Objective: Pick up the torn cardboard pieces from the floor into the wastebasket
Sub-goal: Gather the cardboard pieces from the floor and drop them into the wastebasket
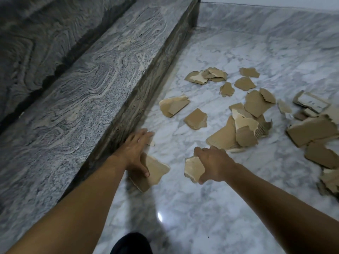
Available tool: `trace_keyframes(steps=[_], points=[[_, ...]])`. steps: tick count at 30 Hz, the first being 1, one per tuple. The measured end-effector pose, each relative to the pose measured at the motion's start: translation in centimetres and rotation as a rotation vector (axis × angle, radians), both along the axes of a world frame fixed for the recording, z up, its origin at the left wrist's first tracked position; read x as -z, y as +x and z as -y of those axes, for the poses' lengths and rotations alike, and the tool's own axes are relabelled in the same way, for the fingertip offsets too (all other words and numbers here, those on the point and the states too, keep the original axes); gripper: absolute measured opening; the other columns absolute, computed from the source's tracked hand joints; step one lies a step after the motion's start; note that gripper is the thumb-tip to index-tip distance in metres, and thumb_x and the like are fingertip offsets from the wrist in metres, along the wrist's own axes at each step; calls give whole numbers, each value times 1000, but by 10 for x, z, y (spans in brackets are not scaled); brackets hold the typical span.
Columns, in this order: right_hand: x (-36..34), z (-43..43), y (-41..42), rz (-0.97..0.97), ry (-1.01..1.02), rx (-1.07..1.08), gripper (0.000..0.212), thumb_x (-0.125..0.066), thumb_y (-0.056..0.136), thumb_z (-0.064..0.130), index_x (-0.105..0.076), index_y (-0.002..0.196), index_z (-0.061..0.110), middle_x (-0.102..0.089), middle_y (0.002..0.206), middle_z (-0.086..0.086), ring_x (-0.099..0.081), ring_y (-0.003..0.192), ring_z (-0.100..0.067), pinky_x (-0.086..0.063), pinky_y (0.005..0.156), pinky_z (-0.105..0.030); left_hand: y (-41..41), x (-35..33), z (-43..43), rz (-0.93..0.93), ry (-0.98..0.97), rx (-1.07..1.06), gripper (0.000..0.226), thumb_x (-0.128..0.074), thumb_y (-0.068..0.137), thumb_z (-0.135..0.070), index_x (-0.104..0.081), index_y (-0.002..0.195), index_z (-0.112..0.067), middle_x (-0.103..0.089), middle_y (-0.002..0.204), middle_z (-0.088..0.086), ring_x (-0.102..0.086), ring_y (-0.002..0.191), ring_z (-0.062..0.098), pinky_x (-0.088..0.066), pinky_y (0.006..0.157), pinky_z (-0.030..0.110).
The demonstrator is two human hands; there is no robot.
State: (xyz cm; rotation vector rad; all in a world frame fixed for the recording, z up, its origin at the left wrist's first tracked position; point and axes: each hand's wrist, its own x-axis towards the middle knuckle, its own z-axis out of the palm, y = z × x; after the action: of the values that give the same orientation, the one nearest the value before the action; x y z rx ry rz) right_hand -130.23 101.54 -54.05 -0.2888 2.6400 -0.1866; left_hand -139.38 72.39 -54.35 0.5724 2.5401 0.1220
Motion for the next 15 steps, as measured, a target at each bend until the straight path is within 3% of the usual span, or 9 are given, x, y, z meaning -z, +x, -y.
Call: trace_keyframes(steps=[4,8,11,15], points=[[2,2,-9,88,-3,50,69,-90,59,49,-55,113,22,-67,110,3,-64,106,-20,-48,84,-31,-13,1,-10,-7,-35,-42,139,-95,38,-53,-20,153,-32,-17,160,-2,-19,145,33,-31,116,45],[0,6,-11,136,-49,86,57,-94,56,41,-61,99,24,-54,99,5,-65,98,-19,-52,77,-28,-17,-1,-21,70,-36,-115,116,-99,37,-43,-38,133,-21,-45,140,9,-44,128,33,-46,101,41],[2,10,-7,132,-47,98,55,-93,59,37,-61,100,22,-62,106,3,-66,98,-20,-53,77,-30,-17,-1,-22,153,-93,-128,92,-98,44,-43,-54,120,-16,-53,130,11,-55,114,30,-52,90,38],[3,8,-2,160,-102,133,59,-90,61,31,-56,108,22,-68,107,-3,-66,99,-24,-55,77,-34,-21,-2,-24,192,-97,-78,85,-94,56,-43,-58,129,-18,-52,132,12,-53,119,31,-50,95,35]])
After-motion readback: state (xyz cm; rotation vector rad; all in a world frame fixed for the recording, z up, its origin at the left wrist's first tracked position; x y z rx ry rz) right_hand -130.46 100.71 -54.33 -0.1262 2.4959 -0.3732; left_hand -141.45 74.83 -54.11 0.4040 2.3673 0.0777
